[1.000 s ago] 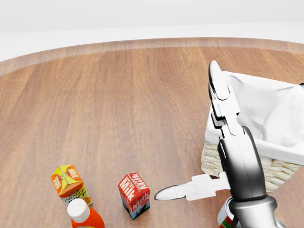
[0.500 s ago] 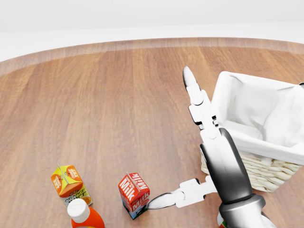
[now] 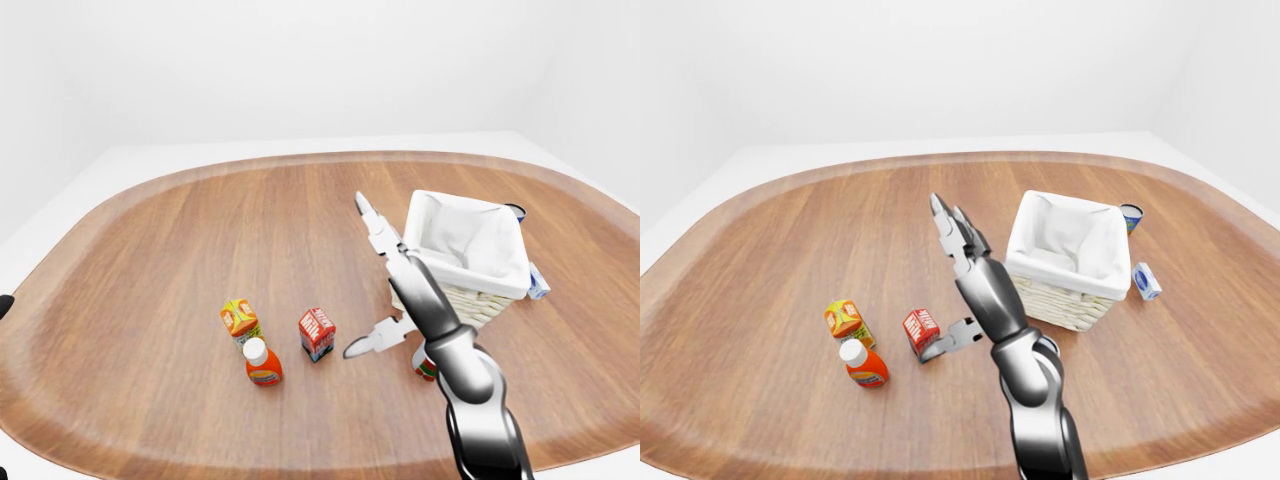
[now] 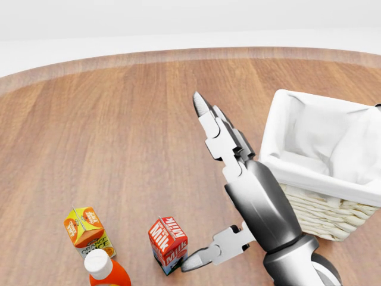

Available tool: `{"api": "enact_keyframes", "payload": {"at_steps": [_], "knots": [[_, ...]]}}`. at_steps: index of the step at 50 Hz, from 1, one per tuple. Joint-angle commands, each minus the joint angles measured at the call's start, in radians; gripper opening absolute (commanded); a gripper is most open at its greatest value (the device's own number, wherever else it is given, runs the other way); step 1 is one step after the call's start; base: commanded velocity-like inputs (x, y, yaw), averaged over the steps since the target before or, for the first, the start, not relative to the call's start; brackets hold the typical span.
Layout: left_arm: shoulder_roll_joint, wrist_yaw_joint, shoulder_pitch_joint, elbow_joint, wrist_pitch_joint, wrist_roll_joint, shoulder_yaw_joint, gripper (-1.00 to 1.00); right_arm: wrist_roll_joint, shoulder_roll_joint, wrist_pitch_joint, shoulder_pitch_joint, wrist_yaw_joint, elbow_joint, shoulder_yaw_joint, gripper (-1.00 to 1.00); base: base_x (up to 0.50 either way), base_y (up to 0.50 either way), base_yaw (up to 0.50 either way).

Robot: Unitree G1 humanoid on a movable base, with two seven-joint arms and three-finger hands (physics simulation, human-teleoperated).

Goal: Pick the milk and place it in the basket.

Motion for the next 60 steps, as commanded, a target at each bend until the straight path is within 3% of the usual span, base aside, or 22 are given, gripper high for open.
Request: {"api": "enact_keyframes", "payload": {"at_steps": [1, 22, 49, 60], "knots": [[0.000, 0.000, 0.000, 0.000, 0.000, 0.000, 0.000, 1.00, -0.071, -0.001, 0.000, -0.020, 0.079, 0.002, 0.010, 1.00, 0.00, 0.00, 0.00], [0.000, 0.000, 0.000, -0.001, 0.000, 0.001, 0.000, 1.00, -0.162, -0.002, 0.000, 0.011, 0.167, 0.038, 0.025, 1.00, 0.00, 0.00, 0.00], [0.000, 0.002, 0.001, -0.002, 0.000, 0.003, 0.001, 1.00, -0.349, 0.022, 0.000, -0.089, 0.345, 0.081, 0.025, 1.00, 0.00, 0.00, 0.00], [0.000, 0.000, 0.000, -0.001, 0.000, 0.002, 0.000, 1.00, -0.375, 0.029, 0.000, -0.109, 0.358, 0.145, 0.018, 1.00, 0.00, 0.00, 0.00]]}}
